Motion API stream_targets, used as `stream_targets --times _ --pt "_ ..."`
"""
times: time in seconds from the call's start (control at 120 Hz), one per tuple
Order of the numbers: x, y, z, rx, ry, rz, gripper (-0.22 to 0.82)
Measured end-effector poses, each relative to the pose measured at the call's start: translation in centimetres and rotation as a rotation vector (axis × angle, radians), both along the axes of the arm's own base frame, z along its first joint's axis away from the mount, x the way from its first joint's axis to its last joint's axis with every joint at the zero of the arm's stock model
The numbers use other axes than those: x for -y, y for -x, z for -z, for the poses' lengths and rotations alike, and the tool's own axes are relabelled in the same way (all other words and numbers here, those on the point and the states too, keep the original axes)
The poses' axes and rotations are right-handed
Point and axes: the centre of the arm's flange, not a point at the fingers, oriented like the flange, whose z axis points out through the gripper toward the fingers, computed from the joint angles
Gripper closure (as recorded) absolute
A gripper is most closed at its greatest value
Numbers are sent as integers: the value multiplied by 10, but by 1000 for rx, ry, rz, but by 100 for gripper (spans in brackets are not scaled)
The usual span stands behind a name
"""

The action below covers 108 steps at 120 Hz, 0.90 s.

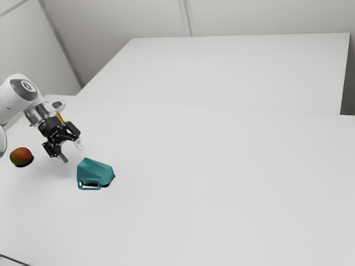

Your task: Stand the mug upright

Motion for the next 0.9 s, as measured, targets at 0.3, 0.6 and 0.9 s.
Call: stream_targets --times 0.3,0.6,0.9 --pt "17 0 31 36 122 -19 0" --pt "32 1 55 33 195 -37 9" --pt "46 -11 46 42 187 -13 62"
